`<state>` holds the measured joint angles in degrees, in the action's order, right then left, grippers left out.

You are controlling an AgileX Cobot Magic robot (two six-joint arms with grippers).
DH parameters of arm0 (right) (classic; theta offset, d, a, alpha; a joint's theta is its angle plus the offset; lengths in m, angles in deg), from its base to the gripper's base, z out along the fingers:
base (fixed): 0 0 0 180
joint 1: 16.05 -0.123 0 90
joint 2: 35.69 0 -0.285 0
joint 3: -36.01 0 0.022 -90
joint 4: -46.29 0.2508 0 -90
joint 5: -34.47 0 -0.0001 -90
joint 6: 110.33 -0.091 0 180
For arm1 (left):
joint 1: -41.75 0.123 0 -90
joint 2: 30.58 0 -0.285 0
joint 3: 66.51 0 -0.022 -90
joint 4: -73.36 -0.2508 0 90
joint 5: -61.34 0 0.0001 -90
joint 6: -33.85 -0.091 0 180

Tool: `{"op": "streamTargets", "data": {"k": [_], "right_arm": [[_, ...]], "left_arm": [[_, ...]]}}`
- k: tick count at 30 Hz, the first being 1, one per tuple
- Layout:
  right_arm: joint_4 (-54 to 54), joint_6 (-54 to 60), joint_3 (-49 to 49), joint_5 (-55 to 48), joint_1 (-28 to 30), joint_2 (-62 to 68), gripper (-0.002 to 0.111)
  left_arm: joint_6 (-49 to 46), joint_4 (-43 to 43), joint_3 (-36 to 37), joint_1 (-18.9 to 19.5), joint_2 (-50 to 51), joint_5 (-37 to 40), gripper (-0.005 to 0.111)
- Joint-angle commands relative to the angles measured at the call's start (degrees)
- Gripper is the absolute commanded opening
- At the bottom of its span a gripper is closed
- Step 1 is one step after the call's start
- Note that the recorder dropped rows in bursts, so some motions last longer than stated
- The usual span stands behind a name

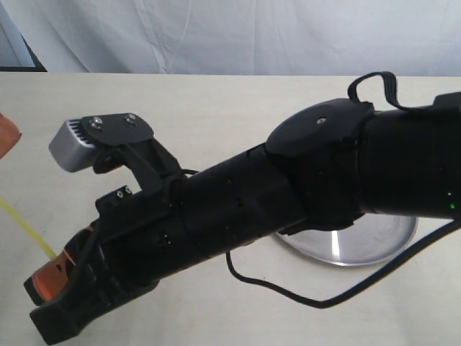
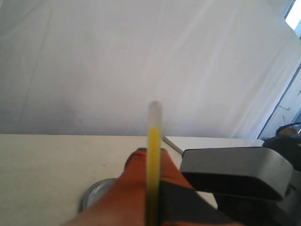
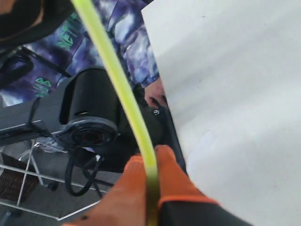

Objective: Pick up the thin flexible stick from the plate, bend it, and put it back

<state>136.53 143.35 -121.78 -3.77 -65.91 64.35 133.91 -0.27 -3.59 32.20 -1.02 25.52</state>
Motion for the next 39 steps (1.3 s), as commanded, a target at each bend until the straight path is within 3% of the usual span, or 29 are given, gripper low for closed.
{"op": "streamTargets", "data": {"k": [1, 7, 17, 26, 39], "right_arm": [[-0.3, 0.2, -0.5, 3.1, 0.2, -0.5, -0.001], [-2.5, 0.2, -0.8, 9.1, 0.2, -2.0, -0.001], [-3.4, 0.3, -0.8, 11.7, 0.2, -2.4, -0.001], [-4.5, 0.2, -0.8, 15.1, 0.2, -2.4, -0.001], [-6.1, -0.3, -0.8, 15.5, 0.2, -2.4, -0.001]], "left_arm": [[-0.1, -0.9, -2.4, -0.4, 6.3, 1.2, 0.0], [-5.1, 2.1, -4.3, -0.4, 12.7, 0.6, 0.0], [-17.6, 12.1, -4.7, -0.4, 22.1, -7.5, 0.0], [-22.8, 13.9, -4.7, -0.4, 29.8, -13.7, 0.0], [-28.5, 17.3, -4.7, -0.4, 31.9, -15.2, 0.0]]}}
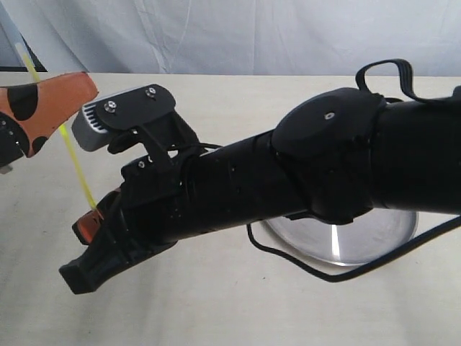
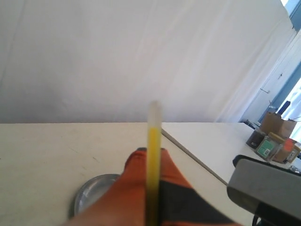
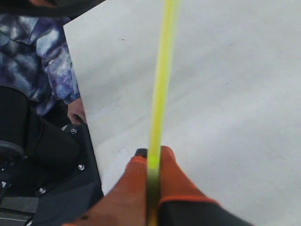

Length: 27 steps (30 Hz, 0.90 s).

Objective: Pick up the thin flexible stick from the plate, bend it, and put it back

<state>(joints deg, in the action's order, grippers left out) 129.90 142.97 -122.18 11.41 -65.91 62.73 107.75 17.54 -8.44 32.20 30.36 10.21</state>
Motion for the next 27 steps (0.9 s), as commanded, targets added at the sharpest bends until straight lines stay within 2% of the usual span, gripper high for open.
{"op": "streamTargets", "data": {"k": [1, 9, 20, 27], "right_arm": [[0.5, 0.1, -0.4, 0.4, 0.2, -0.7, -0.001], [0.4, -2.4, -0.4, -0.9, 0.2, -1.4, -0.001], [0.3, -2.5, -0.4, -0.8, 0.2, -2.5, -0.001], [0.4, -2.9, -0.4, -5.3, 0.2, -3.8, -0.001]], "left_arm": [[-2.6, -0.5, 0.2, -0.4, 0.5, 0.1, 0.0], [-4.6, -0.6, 0.2, -0.4, 0.5, 2.9, 0.0], [-5.3, -0.1, 0.2, -0.4, 0.5, 2.9, 0.0], [-9.4, -2.3, 0.2, -0.4, 0.5, 4.0, 0.0]]}}
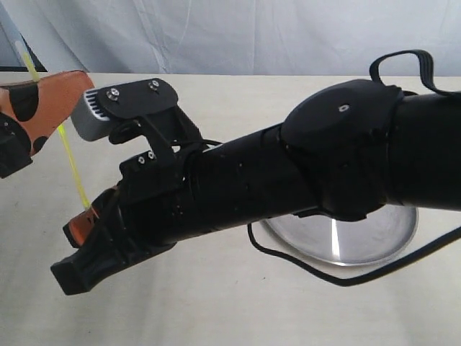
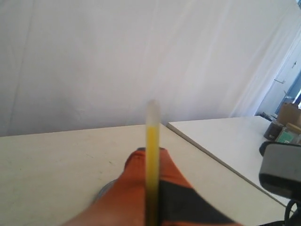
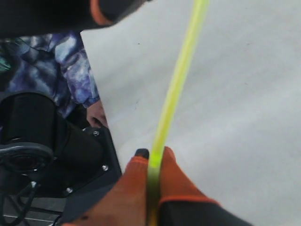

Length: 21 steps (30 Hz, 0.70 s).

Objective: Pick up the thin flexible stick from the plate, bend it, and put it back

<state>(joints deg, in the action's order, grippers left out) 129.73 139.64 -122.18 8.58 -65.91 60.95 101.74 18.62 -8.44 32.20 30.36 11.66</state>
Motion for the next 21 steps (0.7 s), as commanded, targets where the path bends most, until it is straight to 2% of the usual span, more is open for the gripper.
{"op": "streamTargets", "data": {"k": [1, 7, 14, 21], "right_arm": [[0.6, 0.3, -0.4, -2.5, 0.2, -2.3, -0.001], [-1.0, 0.3, -0.4, -0.5, 0.2, -3.2, -0.001], [-3.3, 0.3, -0.4, 2.8, 0.2, -3.2, -0.001], [-8.2, 0.0, -0.3, 6.9, 0.2, -3.2, -0.001]], "left_arm": [[-3.7, -3.9, 0.2, -0.4, 0.5, 3.0, 0.0], [-3.7, -3.3, 0.2, -0.4, 0.5, 0.2, 0.0], [-3.7, 2.8, 0.2, -0.4, 0.5, -6.2, 0.0], [-4.0, 3.4, 0.2, -0.4, 0.5, -5.5, 0.0]]}}
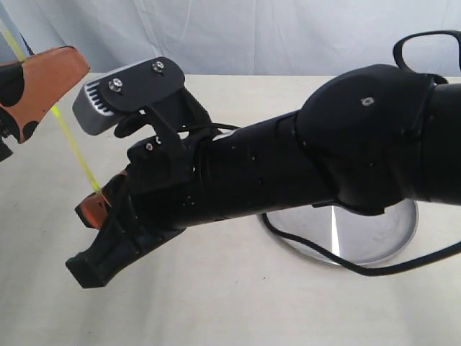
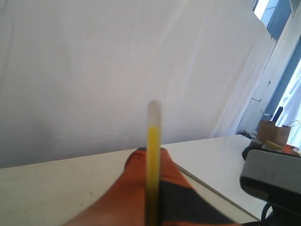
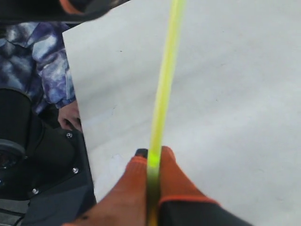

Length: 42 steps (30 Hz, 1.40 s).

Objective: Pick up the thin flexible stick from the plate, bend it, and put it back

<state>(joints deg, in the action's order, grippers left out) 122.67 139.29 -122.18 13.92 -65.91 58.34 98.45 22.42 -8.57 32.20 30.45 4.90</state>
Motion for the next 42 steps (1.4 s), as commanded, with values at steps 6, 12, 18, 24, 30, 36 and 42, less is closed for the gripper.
{"op": "streamTargets", "data": {"k": [6, 12, 18, 24, 30, 36, 42], "right_arm": [[-5.1, -7.0, 0.9, 4.1, 0.5, -0.6, -0.001], [-15.8, -23.4, 0.9, 4.1, 0.5, -0.6, -0.001], [-19.4, -29.1, 0.9, 5.6, 0.5, -0.7, -0.001], [-19.6, -31.2, 1.0, 10.8, 1.3, -1.3, -0.001], [-20.8, -32.3, 2.5, 12.1, 5.9, -0.2, -0.001], [-20.6, -32.3, 3.9, 11.7, 7.9, -0.1, -0.001], [-20.5, -32.3, 3.9, 9.2, 7.9, 0.1, -0.001]], "left_arm": [[-0.7, -1.5, 0.3, -0.4, 2.3, 5.0, 0.027], [-0.6, -1.1, -5.9, -2.2, 8.9, 8.3, 0.053], [-0.2, -1.3, -8.4, -2.7, 13.4, 10.3, 0.053], [-0.2, -1.3, -8.6, -2.7, 16.5, 7.6, 0.053], [2.9, -2.6, -8.6, -2.7, 17.1, 5.2, 0.05], [5.3, -3.7, -8.6, -3.1, 18.8, 2.7, 0.047], [5.4, -4.3, -8.8, -7.4, 21.9, 2.3, 0.047]]}}
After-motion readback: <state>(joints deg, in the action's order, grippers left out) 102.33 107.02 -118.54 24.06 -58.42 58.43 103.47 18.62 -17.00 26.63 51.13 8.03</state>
